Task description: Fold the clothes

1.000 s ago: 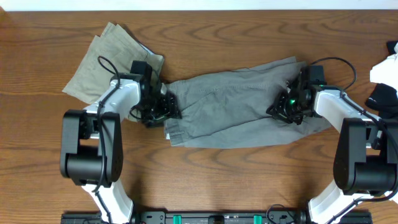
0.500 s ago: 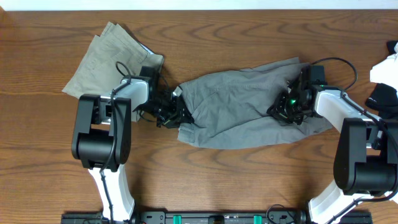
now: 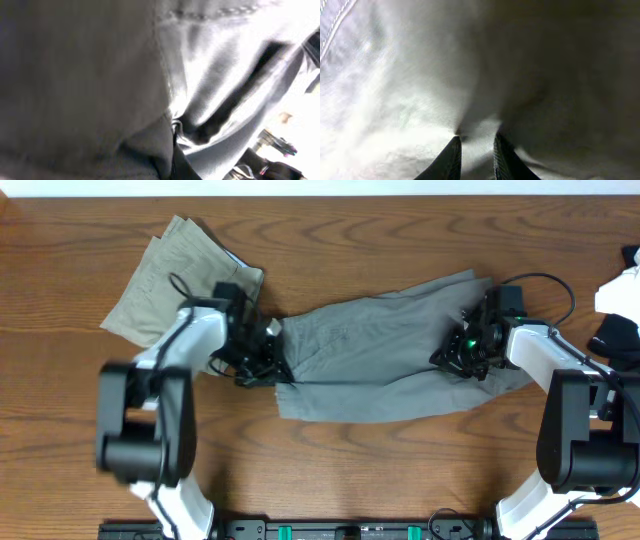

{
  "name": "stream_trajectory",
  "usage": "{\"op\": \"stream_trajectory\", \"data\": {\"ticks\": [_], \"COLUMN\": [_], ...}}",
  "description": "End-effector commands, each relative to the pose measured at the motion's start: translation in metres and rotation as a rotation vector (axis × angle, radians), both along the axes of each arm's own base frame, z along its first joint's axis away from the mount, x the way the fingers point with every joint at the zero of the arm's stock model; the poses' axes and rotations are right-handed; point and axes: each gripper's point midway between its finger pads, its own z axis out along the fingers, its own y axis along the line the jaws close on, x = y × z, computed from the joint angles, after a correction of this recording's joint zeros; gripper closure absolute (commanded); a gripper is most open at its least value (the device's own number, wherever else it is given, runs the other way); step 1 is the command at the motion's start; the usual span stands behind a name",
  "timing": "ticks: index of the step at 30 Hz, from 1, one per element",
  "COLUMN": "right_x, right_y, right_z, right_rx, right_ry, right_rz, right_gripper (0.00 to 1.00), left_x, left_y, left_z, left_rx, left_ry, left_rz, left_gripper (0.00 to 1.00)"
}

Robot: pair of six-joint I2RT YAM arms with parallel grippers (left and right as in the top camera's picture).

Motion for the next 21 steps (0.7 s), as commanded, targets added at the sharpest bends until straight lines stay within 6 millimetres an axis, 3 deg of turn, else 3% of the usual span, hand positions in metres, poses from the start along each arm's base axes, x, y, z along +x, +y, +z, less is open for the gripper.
{"op": "stream_trajectory", "data": {"ticks": [1, 5, 9, 14, 18, 19, 21], "right_x": [-0.029, -0.026, -0.018, -0.01, -0.01, -0.01, -0.01], "right_y": [-0.018, -0.009, -0.011, -0.011, -0.011, -0.011, -0.011], "right_z": [-0.035, -0.022, -0.003, 0.015, 0.015, 0.015, 0.016], "right_rx": [-0.086, -0.032, -0.043, -0.048, -0.048, -0.048, -0.048], "right_ry": [0.126, 0.099, 0.034, -0.029, -0.03, -0.03, -0.031], "right_rz": [-0.024, -0.018, -0.021, -0.022, -0.022, -0.021, -0.02], "right_gripper": [0.78, 0.78, 0.76, 0.66, 0.64, 0.64, 0.64], "left_x": [0.013, 0.011, 0.008, 0.008, 0.005, 0.003, -0.002], "left_y": [0.029, 0.039, 0.042, 0.042, 0.042, 0.042, 0.043], "left_z": [0.033, 0.066, 0.077, 0.071, 0.054, 0.047, 0.033], "left_rx": [0.166, 0.224, 0.24, 0.242, 0.245, 0.247, 0.251], "left_ry": [-0.164, -0.261, -0.297, -0.277, -0.233, -0.211, -0.162], "left_rz": [-0.023, -0.016, -0.019, -0.021, -0.025, -0.025, -0.031], "left_gripper": [0.94, 0.94, 0.94, 0.94, 0.94, 0.92, 0.77]}}
